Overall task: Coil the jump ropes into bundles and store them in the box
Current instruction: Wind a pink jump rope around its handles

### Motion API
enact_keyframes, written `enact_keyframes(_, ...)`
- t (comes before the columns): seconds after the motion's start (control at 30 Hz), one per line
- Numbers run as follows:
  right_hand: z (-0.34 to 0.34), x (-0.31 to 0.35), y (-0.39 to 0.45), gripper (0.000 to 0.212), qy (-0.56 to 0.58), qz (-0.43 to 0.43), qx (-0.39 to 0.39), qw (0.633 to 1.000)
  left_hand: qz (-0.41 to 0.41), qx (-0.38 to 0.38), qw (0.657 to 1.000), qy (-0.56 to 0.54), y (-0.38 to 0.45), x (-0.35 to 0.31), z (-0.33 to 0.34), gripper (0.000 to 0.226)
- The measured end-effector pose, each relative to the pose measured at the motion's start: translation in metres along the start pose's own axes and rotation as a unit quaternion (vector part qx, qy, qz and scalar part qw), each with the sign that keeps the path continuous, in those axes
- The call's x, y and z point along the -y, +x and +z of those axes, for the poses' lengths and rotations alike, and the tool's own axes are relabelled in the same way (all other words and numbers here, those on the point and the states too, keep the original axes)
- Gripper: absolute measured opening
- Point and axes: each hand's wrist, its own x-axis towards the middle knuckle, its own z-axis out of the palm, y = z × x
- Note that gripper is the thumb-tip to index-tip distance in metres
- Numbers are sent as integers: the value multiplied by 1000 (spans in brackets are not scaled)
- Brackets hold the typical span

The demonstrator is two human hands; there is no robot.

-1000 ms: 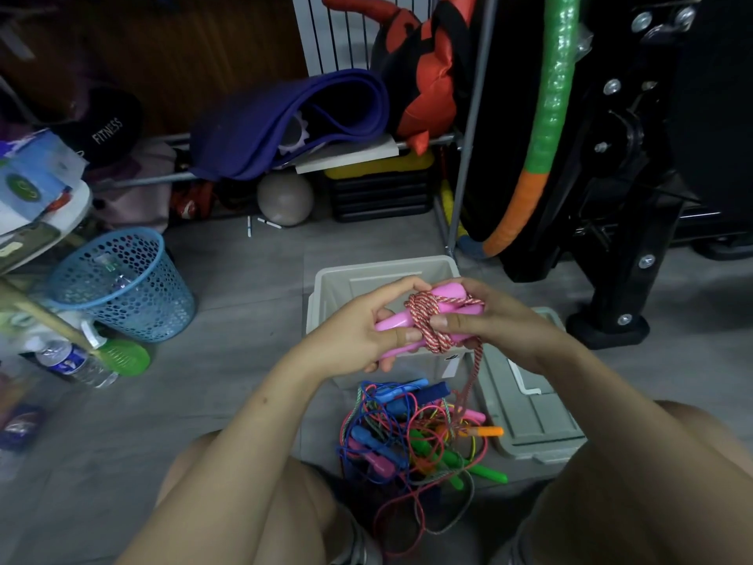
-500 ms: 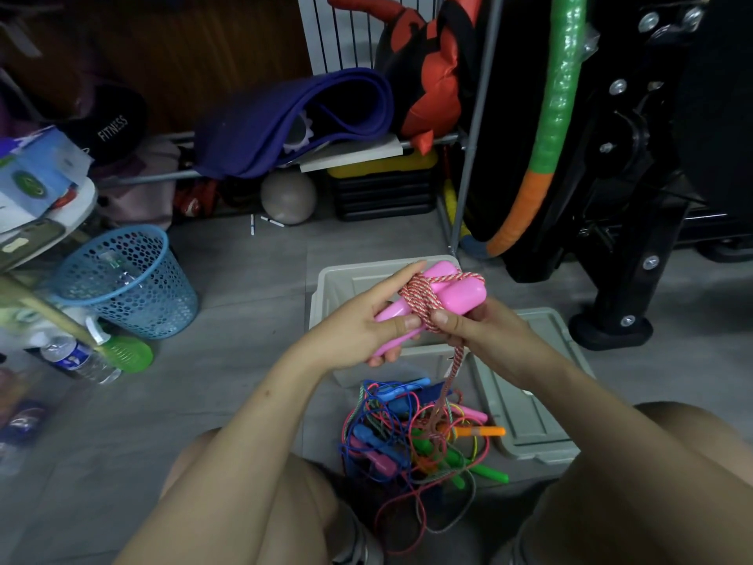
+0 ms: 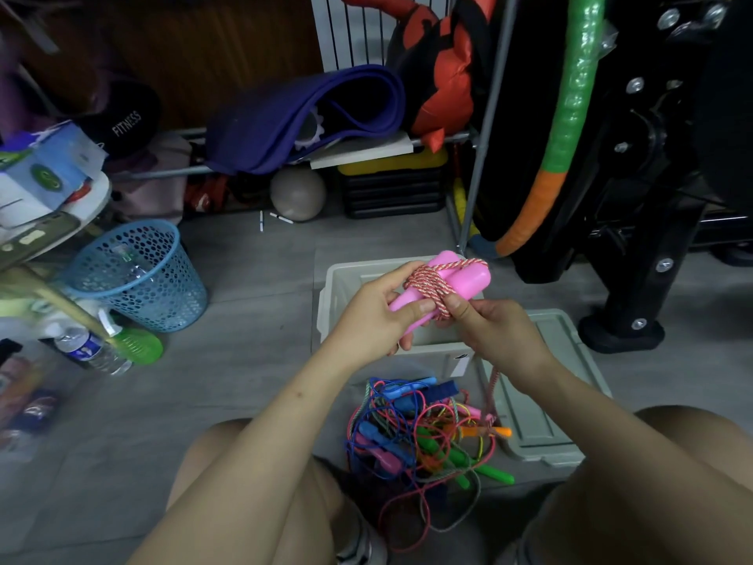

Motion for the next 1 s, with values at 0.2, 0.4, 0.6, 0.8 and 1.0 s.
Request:
enact_keyframes(0.2,1,0,0,40,-27,-23,-37,999,-1,-27,999,19,4,2,6,48)
enact_keyframes(0.4,3,-7,0,21,-179,-121,8,976,-15,-49,998,35,9,4,-7,58)
enact_keyframes(0.6,1,-10,-5,43,-410,-276,-39,868,-39,-85,992,80,11,6,-20,67)
enact_keyframes(0.8,-5,-4,7,30,-391,-405,-75,823,-29,60,982,180,1,3,-11,67)
enact_keyframes(1.0,-19,5,10,21,-255,-298,28,919,-4,154,966,207,-6,-4,-6,54)
